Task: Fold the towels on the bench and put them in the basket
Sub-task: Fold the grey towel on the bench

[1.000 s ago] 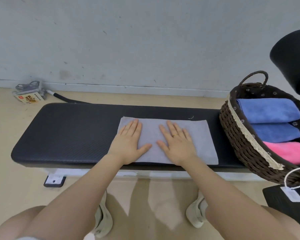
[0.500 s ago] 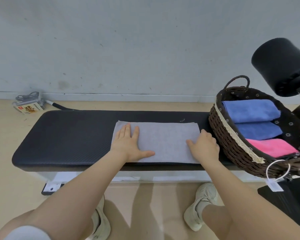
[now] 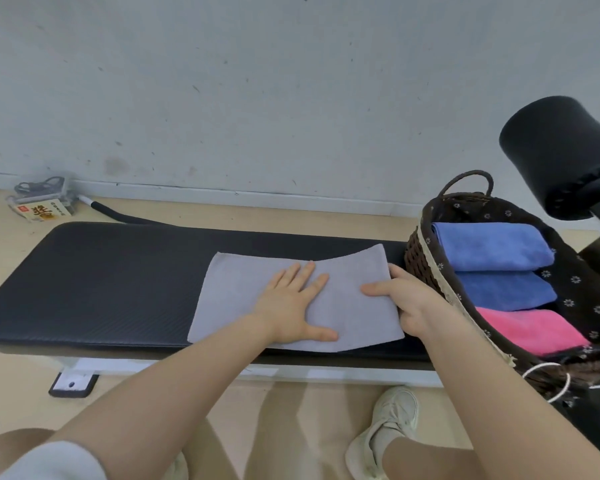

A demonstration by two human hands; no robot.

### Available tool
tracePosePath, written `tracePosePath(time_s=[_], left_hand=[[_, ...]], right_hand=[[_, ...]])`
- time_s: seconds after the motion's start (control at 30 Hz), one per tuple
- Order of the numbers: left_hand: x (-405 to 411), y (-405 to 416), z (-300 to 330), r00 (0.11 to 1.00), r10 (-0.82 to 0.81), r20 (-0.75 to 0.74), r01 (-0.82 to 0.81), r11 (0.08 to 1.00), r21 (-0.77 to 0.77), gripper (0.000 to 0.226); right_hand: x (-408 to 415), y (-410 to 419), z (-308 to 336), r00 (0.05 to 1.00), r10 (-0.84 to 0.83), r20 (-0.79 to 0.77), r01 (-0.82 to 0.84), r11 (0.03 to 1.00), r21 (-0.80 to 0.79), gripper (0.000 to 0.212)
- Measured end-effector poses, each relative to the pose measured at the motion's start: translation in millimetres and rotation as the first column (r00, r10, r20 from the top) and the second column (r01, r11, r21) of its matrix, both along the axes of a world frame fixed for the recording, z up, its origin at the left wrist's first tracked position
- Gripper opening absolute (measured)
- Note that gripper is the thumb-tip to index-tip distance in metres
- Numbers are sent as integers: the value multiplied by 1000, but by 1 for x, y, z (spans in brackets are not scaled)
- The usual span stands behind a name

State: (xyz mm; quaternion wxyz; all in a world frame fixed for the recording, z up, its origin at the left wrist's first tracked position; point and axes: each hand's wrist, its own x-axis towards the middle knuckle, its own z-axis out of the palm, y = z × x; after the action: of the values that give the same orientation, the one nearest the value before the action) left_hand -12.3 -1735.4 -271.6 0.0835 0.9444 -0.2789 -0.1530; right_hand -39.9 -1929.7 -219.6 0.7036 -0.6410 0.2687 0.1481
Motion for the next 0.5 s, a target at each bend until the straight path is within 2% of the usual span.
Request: tracePosePath(time_s=[0.07, 0.13, 0.2, 0.27, 0.3, 0.4, 0.43, 0.5], left_hand=[[2, -12, -3, 1000, 6, 2, -6, 1000, -18, 102], [3, -20, -3, 1000, -6, -25, 4, 997, -72, 102], [7, -18, 2, 992, -4, -128, -28, 970, -243, 92], [7, -5, 13, 970, 35, -239, -149, 867, -476, 71], [6, 6, 21, 970, 81, -230, -196, 819, -539, 60], [5, 52, 40, 940, 340, -44, -311, 791, -526, 30], [6, 69, 43, 907, 420, -37, -378, 771, -512, 28], [7, 98, 41, 859, 496, -125, -488, 719, -496, 26]], right_hand=[[3, 0, 10, 998, 34, 59, -36, 999, 37, 38], [3, 5, 20, 985, 120, 120, -121, 993, -4, 34], [3, 17, 27, 966, 208, 154, -196, 976, -95, 32], [3, 34, 33, 950, 242, 195, -209, 962, -176, 25], [5, 45, 35, 946, 241, 216, -197, 958, -208, 24], [12, 85, 34, 932, 281, 228, -195, 921, -338, 30], [14, 99, 32, 926, 303, 227, -204, 904, -377, 30], [17, 128, 26, 917, 332, 223, -222, 887, -406, 31]])
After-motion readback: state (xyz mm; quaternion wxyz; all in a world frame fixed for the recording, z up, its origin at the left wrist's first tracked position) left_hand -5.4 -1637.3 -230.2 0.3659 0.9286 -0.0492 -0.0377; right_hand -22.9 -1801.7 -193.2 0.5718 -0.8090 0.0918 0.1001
